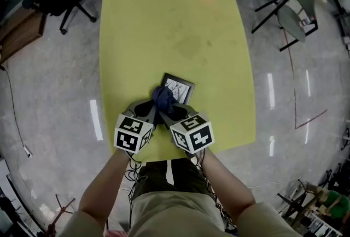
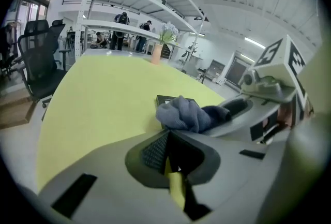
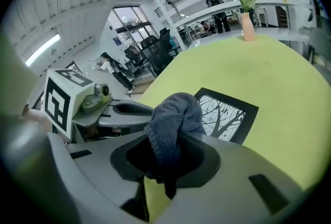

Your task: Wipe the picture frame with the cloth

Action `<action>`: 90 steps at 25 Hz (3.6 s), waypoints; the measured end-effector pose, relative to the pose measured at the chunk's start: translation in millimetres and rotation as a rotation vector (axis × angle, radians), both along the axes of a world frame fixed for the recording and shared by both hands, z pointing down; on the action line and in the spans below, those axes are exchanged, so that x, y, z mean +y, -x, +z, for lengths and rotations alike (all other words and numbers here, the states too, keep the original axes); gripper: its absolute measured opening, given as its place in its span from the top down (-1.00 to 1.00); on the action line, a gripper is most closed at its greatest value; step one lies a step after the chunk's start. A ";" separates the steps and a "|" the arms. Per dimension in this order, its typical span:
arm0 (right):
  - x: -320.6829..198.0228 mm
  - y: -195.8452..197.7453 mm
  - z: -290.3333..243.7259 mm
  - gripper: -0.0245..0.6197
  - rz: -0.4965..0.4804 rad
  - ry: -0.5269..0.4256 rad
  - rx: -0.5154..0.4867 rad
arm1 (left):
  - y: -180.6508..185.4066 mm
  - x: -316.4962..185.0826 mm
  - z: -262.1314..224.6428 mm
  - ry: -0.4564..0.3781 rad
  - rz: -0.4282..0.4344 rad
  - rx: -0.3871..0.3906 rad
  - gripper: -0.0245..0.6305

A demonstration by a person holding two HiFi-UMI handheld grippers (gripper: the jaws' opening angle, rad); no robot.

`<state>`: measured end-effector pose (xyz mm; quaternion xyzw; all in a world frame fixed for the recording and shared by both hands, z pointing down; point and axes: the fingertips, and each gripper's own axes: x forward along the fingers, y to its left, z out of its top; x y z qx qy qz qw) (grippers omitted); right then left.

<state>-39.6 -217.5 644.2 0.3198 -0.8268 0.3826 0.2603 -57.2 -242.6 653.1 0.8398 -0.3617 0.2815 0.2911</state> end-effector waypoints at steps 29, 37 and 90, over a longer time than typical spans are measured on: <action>-1.3 -141.4 -102.5 0.60 0.111 -0.232 0.237 | 11.0 -13.7 -75.5 -0.113 -0.001 -0.097 0.90; -19.3 -150.5 -215.6 0.60 0.170 -0.460 0.195 | 11.5 -29.8 -212.1 -0.360 -0.016 -0.041 0.90; 68.7 -143.3 -375.5 0.60 0.187 -0.775 0.071 | 15.6 73.0 -395.2 -0.736 -0.028 0.010 0.90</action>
